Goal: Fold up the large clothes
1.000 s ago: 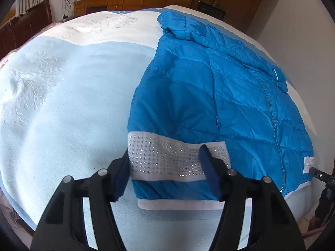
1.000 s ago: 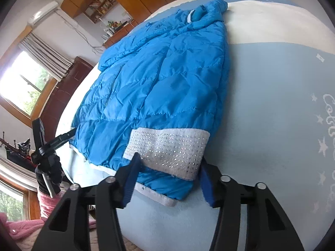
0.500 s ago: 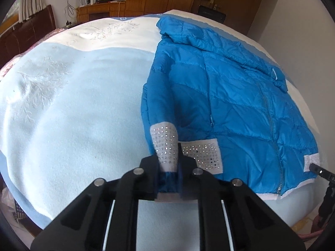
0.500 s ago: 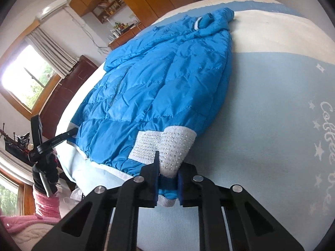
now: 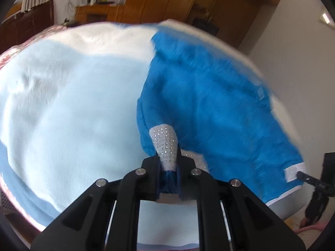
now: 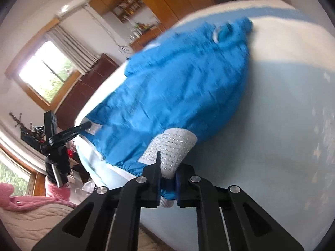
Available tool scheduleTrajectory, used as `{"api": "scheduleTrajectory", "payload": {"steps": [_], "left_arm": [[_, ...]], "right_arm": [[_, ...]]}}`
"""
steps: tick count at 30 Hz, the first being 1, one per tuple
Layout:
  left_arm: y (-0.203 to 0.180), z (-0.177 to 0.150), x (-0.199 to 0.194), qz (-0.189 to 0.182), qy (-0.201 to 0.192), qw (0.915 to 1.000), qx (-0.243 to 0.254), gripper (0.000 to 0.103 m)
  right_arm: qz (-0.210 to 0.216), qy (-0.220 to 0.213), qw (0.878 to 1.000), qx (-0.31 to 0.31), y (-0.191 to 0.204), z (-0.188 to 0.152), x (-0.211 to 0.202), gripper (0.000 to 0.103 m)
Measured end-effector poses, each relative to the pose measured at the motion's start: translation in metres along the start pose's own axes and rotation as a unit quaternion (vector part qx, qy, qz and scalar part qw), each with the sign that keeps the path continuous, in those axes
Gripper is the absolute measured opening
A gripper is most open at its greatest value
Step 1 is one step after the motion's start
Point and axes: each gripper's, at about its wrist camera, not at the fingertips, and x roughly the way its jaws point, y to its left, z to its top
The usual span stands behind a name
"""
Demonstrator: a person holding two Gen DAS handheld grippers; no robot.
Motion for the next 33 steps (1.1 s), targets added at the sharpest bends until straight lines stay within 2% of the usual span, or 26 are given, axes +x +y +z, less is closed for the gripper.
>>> {"api": "scheduleTrajectory", "payload": {"steps": [3,8,12,16,20,25,33], "left_arm": [[-0.014,0.025,-0.011,-0.024,-0.025,0.9993,0.013,0.009],[-0.032,0.070,-0.005,-0.048,-0.045,0.9975,0.026,0.009],[-0.037,0.111,0.008,-0.080,-0.054,0.9952,0.015,0.009],[-0.049,0.146,0.020,-0.095,-0.067,0.9930,0.018,0.009],[-0.064,0.185,0.044,-0.104,-0.077,0.9914,0.023,0.009],[-0.074,0.230,0.091,-0.096,-0.068,0.9927,0.025,0.009],[-0.079,0.272,0.168,-0.087,-0.035,0.9954,0.021,0.009]], "right_arm": [[0.008,-0.013,1.000,-0.019,0.009,0.024,-0.011,0.009],[0.006,-0.030,0.999,-0.027,0.015,0.068,-0.022,0.009],[0.006,-0.042,0.999,-0.012,0.010,0.107,-0.028,0.009],[0.010,-0.049,0.999,0.004,0.001,0.147,-0.028,0.009],[0.014,-0.052,0.998,0.019,-0.006,0.188,-0.020,0.009],[0.017,-0.046,0.997,0.051,-0.031,0.234,0.005,0.009],[0.013,-0.013,0.994,0.106,-0.085,0.285,0.060,0.009]]}}
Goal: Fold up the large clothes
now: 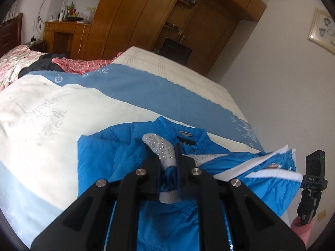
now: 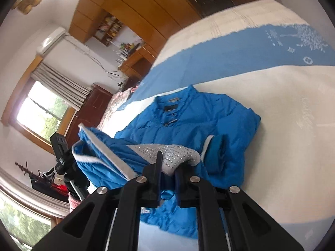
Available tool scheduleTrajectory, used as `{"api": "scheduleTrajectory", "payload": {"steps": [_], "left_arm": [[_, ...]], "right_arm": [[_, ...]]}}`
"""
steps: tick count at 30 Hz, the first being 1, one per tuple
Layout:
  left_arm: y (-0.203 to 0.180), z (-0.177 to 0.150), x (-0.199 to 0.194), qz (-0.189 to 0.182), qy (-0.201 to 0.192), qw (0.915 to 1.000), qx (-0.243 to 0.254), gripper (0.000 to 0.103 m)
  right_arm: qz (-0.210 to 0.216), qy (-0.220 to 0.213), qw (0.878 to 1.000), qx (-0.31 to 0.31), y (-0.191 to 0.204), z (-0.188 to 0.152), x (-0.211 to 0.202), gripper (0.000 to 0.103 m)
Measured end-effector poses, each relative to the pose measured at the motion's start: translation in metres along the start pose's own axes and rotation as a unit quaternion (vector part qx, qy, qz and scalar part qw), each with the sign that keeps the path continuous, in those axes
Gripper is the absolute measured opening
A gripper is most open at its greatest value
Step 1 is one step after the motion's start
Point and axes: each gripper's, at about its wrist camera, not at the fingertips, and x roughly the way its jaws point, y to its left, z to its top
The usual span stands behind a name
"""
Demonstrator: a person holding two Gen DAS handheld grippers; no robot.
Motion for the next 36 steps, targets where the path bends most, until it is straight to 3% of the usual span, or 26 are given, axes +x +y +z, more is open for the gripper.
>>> {"api": "scheduleTrajectory", "payload": {"steps": [11,17,19,20,21,23,25,28,32,34,35,36], "left_arm": [[0.042,0.013,0.106,0.063,0.062,0.9957,-0.029,0.010],[0.060,0.015,0.124,0.044,0.091,0.9933,-0.055,0.016],[0.064,0.017,0.118,0.026,0.092,0.9934,-0.064,0.020],[0.065,0.018,0.109,0.013,0.091,0.9933,-0.071,0.022],[0.066,0.018,0.103,0.005,0.090,0.9932,-0.074,0.025],[0.068,0.017,0.081,0.003,0.077,0.9945,-0.070,0.034],[0.068,0.011,0.060,0.024,0.059,0.9965,-0.054,0.047],[0.068,-0.003,0.038,0.064,0.052,0.9964,-0.022,0.047],[0.054,-0.031,0.039,0.063,0.085,0.9942,0.021,0.049],[0.044,-0.041,0.045,0.099,0.088,0.9898,0.053,0.049],[0.037,-0.046,0.050,0.123,0.090,0.9856,0.073,0.047],[0.034,-0.048,0.052,0.136,0.089,0.9833,0.082,0.035]], "right_arm": [[-0.022,0.034,0.998,0.056,-0.057,0.051,0.075,0.010],[0.004,0.036,0.998,0.054,-0.071,0.051,0.082,0.020],[0.017,0.030,0.998,0.050,-0.070,0.046,0.072,0.026],[0.024,0.026,0.998,0.048,-0.070,0.043,0.066,0.033],[0.023,0.022,0.998,0.046,-0.068,0.043,0.061,0.048],[-0.006,-0.002,1.000,0.021,-0.061,0.037,0.042,0.061],[-0.017,-0.007,1.000,-0.003,-0.053,0.029,0.033,0.061],[-0.057,0.011,0.998,-0.029,-0.042,0.014,0.039,0.061],[-0.105,0.036,0.993,-0.050,-0.035,0.002,0.066,0.059],[-0.129,0.040,0.989,-0.056,-0.032,-0.001,0.078,0.046],[-0.141,0.040,0.987,-0.061,-0.031,-0.001,0.082,0.034],[-0.150,0.037,0.986,-0.067,-0.028,-0.002,0.082,0.022]]}}
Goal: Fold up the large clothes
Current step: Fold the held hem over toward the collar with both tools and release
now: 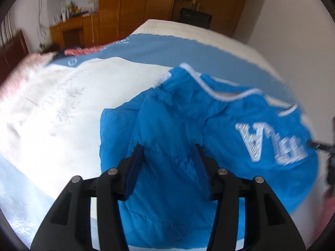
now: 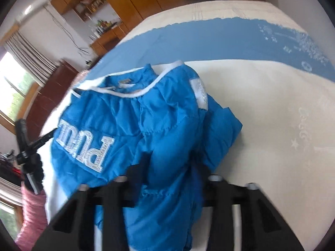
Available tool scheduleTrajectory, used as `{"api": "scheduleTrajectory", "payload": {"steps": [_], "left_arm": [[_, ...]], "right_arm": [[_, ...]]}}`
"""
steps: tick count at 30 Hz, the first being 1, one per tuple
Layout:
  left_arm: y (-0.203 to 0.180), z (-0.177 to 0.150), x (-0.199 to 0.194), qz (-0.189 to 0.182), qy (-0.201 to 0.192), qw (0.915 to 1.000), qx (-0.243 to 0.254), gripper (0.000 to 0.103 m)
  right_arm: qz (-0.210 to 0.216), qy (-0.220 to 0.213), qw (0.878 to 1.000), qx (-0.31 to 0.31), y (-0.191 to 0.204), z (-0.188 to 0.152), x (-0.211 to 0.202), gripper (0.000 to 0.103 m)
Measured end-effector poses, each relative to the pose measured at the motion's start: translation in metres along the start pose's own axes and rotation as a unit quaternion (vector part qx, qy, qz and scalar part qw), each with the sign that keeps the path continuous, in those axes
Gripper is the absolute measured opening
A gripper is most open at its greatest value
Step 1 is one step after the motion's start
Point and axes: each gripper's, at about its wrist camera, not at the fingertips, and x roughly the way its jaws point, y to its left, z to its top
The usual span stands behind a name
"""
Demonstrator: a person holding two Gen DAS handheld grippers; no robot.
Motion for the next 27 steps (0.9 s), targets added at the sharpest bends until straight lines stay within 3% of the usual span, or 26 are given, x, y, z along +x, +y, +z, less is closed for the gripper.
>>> {"api": "scheduleTrajectory", "payload": {"steps": [1,4,7,10,13,16,20,25,27], "left_arm": [[-0.003,0.000,0.000,0.010,-0.002,0.9999,0.005,0.022],[-0.011,0.007,-0.004,0.025,-0.023,0.9994,0.005,0.005],[-0.007,0.026,-0.013,0.014,-0.053,0.9980,-0.030,0.004],[-0.006,0.048,-0.008,0.007,-0.070,0.9965,-0.044,0.004],[-0.011,0.056,0.030,0.033,-0.032,0.9984,-0.034,0.004],[-0.006,0.047,0.062,0.043,0.006,0.9987,-0.025,0.007],[-0.002,0.038,0.069,0.040,0.005,0.9990,-0.022,0.007],[-0.007,0.036,0.070,0.059,0.001,0.9980,-0.021,0.009],[-0.003,0.036,0.056,0.054,-0.001,0.9976,-0.044,0.010]], "right_arm": [[-0.005,-0.007,1.000,-0.006,0.004,0.000,-0.001,0.017],[-0.009,-0.043,0.999,-0.016,0.014,0.005,-0.016,0.008],[-0.001,-0.074,0.997,0.001,0.015,0.019,-0.032,0.007],[-0.019,-0.086,0.996,0.009,0.013,0.032,-0.029,0.007],[-0.052,-0.061,0.997,0.023,0.002,0.035,0.001,0.007],[-0.038,-0.035,0.997,0.048,-0.016,0.031,0.031,0.010],[-0.014,-0.038,0.997,0.060,-0.026,0.026,0.042,0.011],[-0.055,-0.052,0.996,0.042,-0.012,0.018,0.038,0.013],[-0.074,-0.068,0.994,0.038,-0.005,0.013,0.028,0.021]]}}
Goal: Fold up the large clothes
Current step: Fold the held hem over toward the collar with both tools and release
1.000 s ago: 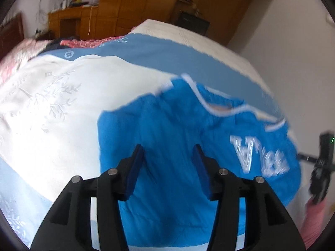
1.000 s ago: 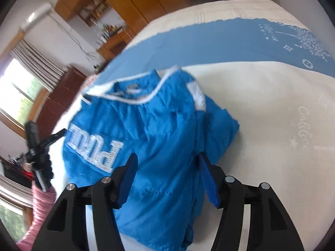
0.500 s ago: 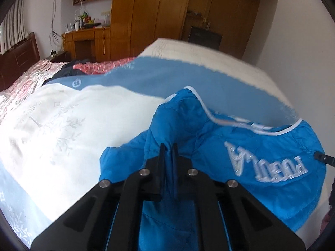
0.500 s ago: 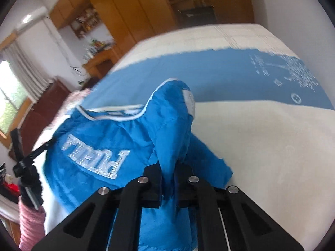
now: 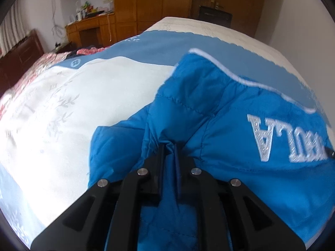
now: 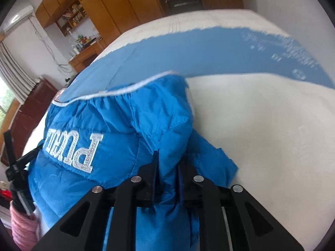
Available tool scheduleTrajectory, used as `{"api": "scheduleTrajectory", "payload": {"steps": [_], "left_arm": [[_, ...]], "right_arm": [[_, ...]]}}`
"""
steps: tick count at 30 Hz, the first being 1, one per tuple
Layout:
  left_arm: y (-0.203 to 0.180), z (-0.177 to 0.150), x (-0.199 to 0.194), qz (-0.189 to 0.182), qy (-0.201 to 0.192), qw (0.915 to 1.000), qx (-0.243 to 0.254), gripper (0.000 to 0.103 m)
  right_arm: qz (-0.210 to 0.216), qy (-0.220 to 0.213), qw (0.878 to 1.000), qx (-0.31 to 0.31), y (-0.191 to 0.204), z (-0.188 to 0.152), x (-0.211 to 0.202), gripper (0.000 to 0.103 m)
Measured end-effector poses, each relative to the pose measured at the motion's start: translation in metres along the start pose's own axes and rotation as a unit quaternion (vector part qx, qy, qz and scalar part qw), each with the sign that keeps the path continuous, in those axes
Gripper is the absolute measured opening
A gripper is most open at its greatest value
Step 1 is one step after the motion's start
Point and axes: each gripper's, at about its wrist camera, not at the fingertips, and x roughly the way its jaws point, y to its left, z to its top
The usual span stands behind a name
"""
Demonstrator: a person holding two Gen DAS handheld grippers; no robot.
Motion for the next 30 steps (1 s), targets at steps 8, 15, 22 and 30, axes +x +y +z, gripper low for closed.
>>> {"api": "scheduleTrajectory", "payload": {"steps": [8,15,22,30], "left_arm": [[-0.031,-0.022,-0.086,-0.017,-0.087,0.9960,0.013,0.008],[-0.104,-0.048,-0.075,-0.048,-0.075,0.9925,0.084,0.011],[-0.114,-0.064,-0.042,-0.048,-0.060,0.9911,0.109,0.011],[-0.118,-0.078,-0.029,-0.028,-0.067,0.9878,0.138,0.010]], "right_arm": [[-0.027,-0.110,0.993,-0.018,0.050,-0.030,-0.075,0.022],[-0.040,-0.094,0.994,-0.044,0.101,-0.066,-0.045,0.019],[-0.056,-0.084,0.994,-0.042,0.094,-0.076,-0.024,0.017],[-0.104,-0.100,0.986,-0.082,0.111,-0.093,-0.010,0.017]]}}
